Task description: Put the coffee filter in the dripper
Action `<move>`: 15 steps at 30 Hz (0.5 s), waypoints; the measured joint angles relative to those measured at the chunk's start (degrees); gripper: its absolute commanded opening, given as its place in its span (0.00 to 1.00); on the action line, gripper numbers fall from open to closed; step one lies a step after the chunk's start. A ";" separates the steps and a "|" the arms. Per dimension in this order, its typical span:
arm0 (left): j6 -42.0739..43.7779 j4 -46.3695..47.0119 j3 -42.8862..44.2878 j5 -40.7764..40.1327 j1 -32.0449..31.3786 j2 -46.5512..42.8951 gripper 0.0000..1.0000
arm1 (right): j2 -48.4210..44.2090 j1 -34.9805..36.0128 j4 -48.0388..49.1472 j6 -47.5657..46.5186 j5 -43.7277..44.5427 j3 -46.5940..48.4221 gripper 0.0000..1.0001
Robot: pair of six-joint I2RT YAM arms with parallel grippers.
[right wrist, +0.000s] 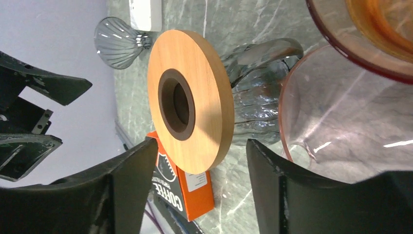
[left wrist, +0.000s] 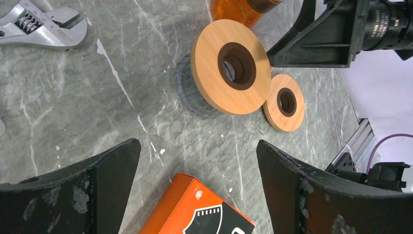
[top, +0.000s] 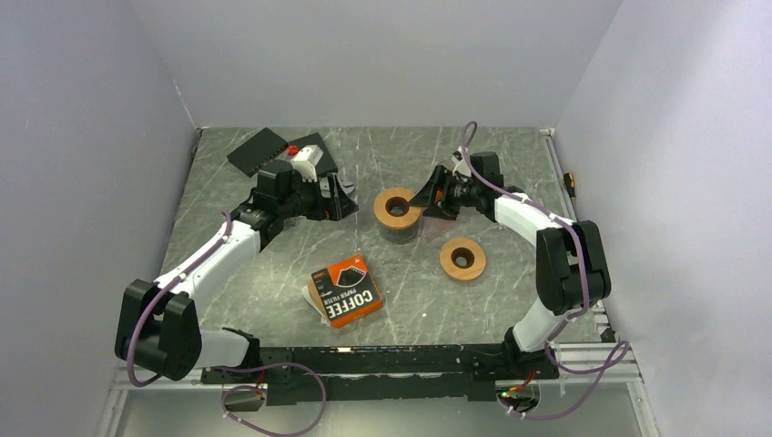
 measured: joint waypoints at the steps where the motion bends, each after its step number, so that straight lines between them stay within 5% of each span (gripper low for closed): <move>1: 0.02 -0.02 0.00 0.00 0.00 0.00 0.96 | -0.57 0.00 -0.52 -0.39 0.68 0.02 0.79; 5: -0.02 -0.20 0.00 0.00 0.00 0.00 0.98 | -4.63 0.00 -3.45 -2.67 4.70 0.02 0.96; 15: -0.33 -0.24 -0.07 -1.40 0.00 -0.07 0.99 | -17.03 0.13 -6.23 -6.78 12.72 0.02 0.98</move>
